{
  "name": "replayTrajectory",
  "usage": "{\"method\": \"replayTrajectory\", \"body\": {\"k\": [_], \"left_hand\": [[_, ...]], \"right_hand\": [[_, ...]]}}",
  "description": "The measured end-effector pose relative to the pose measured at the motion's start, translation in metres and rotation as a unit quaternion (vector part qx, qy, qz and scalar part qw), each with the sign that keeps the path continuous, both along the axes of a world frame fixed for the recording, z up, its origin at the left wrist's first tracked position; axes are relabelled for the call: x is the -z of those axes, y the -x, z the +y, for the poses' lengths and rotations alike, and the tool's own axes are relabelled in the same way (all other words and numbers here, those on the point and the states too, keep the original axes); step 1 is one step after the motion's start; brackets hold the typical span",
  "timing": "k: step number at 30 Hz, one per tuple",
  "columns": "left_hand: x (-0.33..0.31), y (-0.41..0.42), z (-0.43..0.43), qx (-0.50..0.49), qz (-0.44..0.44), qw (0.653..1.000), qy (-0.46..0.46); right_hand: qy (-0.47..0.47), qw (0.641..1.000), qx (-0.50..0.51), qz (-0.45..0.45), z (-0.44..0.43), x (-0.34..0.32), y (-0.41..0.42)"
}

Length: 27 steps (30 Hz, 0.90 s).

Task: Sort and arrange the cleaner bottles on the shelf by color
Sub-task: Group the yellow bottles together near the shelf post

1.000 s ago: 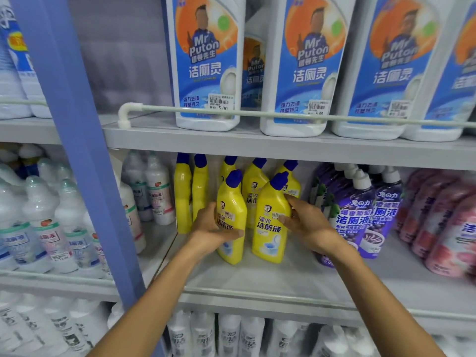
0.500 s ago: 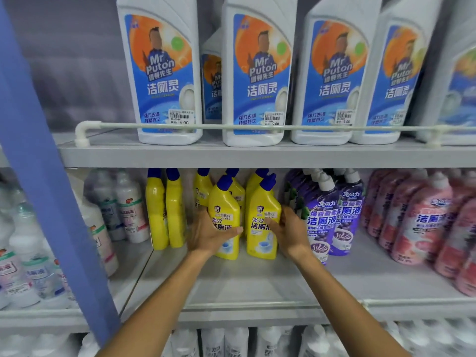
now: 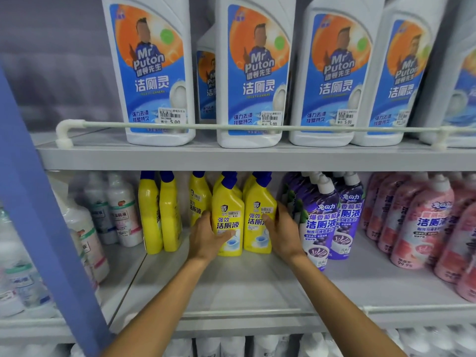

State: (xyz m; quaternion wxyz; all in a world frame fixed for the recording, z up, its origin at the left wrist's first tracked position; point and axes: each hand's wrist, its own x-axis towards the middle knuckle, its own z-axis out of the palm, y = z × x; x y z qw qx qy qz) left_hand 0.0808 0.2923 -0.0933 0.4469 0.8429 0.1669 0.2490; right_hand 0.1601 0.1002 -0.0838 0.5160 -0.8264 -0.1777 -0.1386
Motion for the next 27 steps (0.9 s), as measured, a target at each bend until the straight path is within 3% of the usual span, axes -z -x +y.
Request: {"method": "replayTrajectory", "body": {"k": [18,24,27], "left_hand": [[0.018,-0.016,-0.001,-0.026,-0.084,0.996,0.024],[-0.015,-0.015,0.016,-0.128,-0.227,0.964,0.049],[-0.044,-0.036,0.037,-0.119,-0.184,0.975,0.049]], "right_hand": [[-0.025,0.997,-0.067,-0.010,0.000,0.014,-0.017],[-0.039,0.996,-0.085,-0.003,-0.002,0.017,-0.020],[-0.043,0.995,-0.089,-0.011,-0.002,0.019,-0.022]]}}
